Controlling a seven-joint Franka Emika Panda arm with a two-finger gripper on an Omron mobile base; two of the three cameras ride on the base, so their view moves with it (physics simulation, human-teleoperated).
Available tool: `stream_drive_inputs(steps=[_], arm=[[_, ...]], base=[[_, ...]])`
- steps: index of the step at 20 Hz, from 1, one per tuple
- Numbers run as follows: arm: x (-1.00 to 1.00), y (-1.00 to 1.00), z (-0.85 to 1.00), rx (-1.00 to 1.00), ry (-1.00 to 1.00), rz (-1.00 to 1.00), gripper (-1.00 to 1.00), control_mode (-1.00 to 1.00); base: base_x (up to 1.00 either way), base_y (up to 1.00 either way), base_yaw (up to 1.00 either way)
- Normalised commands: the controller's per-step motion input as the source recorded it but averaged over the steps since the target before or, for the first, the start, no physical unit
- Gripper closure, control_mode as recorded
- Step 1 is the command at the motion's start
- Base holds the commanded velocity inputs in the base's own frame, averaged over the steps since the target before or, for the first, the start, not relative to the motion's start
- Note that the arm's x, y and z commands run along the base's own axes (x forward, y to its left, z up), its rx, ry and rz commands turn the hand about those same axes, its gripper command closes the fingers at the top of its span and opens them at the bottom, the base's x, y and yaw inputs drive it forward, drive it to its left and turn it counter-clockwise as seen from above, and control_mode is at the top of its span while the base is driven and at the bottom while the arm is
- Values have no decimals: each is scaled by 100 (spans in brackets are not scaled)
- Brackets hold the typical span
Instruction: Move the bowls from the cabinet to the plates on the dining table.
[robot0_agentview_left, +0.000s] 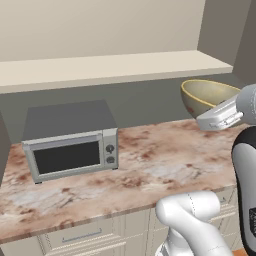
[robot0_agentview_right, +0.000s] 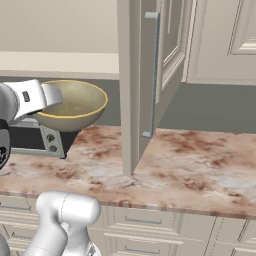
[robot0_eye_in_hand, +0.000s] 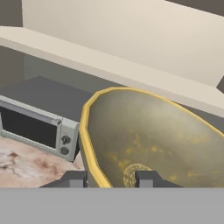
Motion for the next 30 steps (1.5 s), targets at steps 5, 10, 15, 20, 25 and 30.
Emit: stream_drive_inputs(steps=[5, 10, 15, 20, 25, 30], arm=[[0, 1, 0, 0, 0, 0, 100, -100], [0, 0, 0, 0, 0, 0, 100, 100], [0, 0, 0, 0, 0, 0, 100, 100], [0, 0, 0, 0, 0, 0, 100, 100], [0, 0, 0, 0, 0, 0, 100, 100], [0, 0, 0, 0, 0, 0, 100, 100]], base=[[0, 0, 0], [-16, 3, 1], [-98, 2, 12], [-83, 7, 22], [-68, 32, 31], [-48, 38, 54]])
